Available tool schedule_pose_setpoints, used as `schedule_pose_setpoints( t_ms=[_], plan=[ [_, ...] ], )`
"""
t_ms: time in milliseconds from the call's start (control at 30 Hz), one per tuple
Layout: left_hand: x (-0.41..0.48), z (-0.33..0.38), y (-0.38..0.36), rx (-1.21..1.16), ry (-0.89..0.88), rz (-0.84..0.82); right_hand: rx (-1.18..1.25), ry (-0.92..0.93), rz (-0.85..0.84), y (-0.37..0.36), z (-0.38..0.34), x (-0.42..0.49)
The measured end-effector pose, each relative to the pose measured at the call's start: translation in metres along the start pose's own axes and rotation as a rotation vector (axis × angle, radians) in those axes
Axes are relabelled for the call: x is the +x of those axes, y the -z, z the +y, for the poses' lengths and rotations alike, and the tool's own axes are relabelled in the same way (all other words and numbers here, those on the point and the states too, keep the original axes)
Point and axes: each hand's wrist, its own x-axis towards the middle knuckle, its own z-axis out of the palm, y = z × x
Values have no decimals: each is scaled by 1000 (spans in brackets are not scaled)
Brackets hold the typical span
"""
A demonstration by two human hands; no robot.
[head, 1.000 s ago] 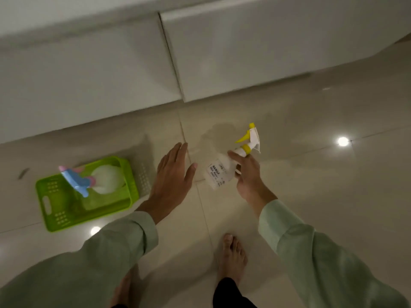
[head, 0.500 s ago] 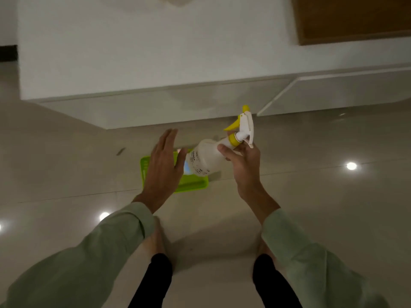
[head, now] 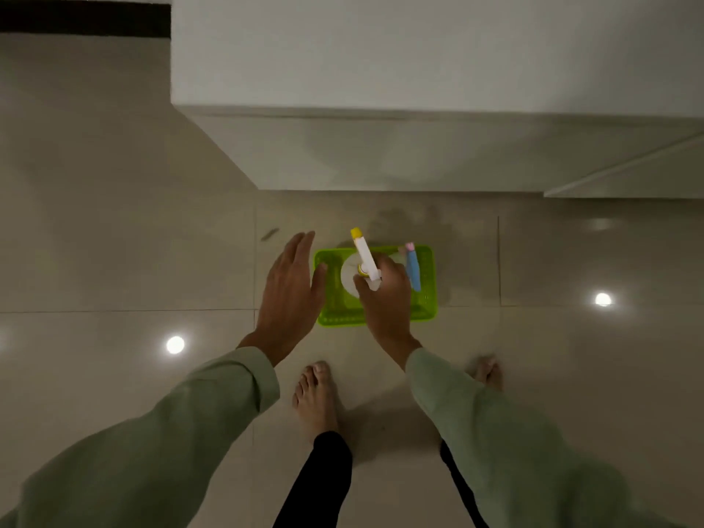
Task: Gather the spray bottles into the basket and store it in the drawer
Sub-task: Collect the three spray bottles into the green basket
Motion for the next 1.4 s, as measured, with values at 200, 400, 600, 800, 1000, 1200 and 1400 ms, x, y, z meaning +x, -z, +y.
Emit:
schedule_pose_setpoints(
  t_ms=[200, 400, 600, 800, 1000, 1200, 1400],
  plan=[
    [9, -33, -30, -14, 18, -25, -115, 50, -69, -48, 34, 18],
    [0, -44, -22, 22, 38, -53, -132, 36, -155, -43, 32, 11],
    [-12, 3, 10, 20, 13, -22, -88, 170, -190, 14, -5, -6],
    [-22, 104, 58, -12, -72, 73, -43, 342, -107, 106, -83, -8],
    [-28, 201, 113, -11, -131, 202, 34, 407, -67, 211, -161, 12],
    [4, 267, 147, 2, -175, 294, 66, 524, -9, 282, -210, 70],
    [76, 290, 173, 40, -173, 331, 17, 479, 2, 292, -261, 160]
  ],
)
